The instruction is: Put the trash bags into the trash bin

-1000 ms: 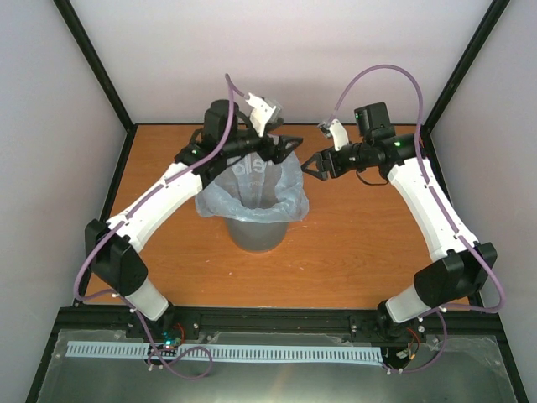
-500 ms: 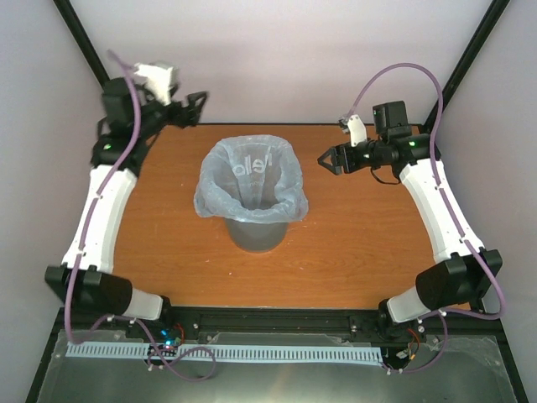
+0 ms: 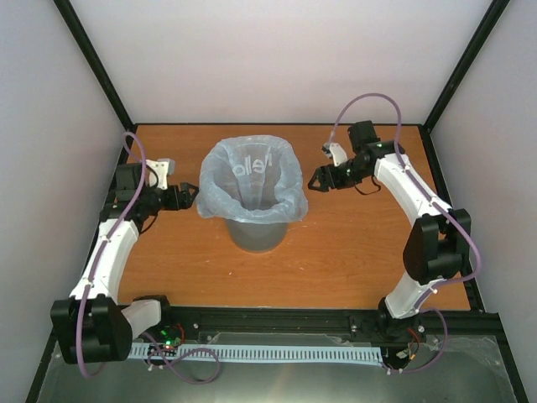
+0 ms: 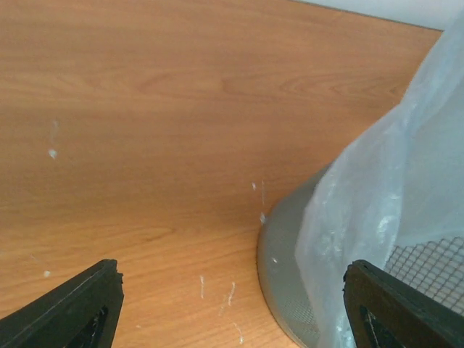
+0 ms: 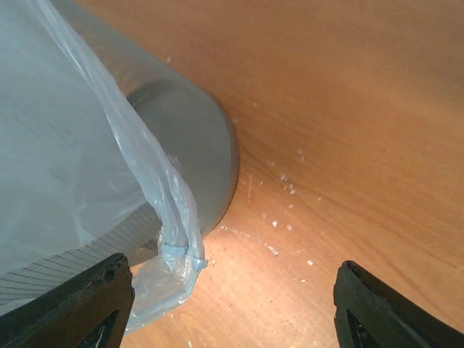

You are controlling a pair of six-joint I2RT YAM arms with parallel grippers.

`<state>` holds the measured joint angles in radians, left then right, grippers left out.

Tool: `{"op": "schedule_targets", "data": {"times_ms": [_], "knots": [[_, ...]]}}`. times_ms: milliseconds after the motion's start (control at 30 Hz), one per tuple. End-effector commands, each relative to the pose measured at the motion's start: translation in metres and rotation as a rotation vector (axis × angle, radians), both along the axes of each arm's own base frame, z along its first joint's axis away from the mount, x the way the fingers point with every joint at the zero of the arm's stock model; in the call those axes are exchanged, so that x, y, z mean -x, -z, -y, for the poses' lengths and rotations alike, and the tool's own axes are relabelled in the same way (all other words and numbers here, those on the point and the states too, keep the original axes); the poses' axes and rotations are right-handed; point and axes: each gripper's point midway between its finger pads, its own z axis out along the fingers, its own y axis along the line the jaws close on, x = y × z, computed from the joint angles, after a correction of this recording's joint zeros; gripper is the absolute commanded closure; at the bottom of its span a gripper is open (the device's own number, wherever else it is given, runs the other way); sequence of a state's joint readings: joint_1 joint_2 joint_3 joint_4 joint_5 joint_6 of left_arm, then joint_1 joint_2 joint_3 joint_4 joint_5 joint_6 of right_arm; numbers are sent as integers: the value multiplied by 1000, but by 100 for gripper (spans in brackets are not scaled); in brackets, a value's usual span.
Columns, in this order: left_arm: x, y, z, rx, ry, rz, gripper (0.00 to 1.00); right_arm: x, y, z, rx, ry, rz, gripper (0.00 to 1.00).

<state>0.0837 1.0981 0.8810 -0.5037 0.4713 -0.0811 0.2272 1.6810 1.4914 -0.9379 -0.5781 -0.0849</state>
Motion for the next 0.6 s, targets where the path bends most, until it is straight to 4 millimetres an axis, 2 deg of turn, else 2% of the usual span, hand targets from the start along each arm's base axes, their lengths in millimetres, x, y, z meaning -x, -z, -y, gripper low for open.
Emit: {"op": "schedule_targets", "data": {"times_ms": [0, 100, 267, 367, 467, 567], "knots": [[-6, 17, 12, 108, 29, -52, 17, 18, 25, -22, -9, -67, -74, 25], [-9, 40, 24, 181, 79, -127, 20, 25, 40, -37, -6, -109, -102, 25], [-10, 53, 34, 249, 117, -171, 23, 22, 57, -52, 3, -126, -140, 25], [-10, 40, 30, 240, 90, -165, 23, 20, 66, -56, 17, -125, -157, 26], [-13, 23, 14, 183, 10, -137, 21, 17, 74, -55, 35, -112, -172, 26], [-14, 2, 9, 221, 17, -106, 17, 17, 77, -53, 44, -113, -170, 26]]}}
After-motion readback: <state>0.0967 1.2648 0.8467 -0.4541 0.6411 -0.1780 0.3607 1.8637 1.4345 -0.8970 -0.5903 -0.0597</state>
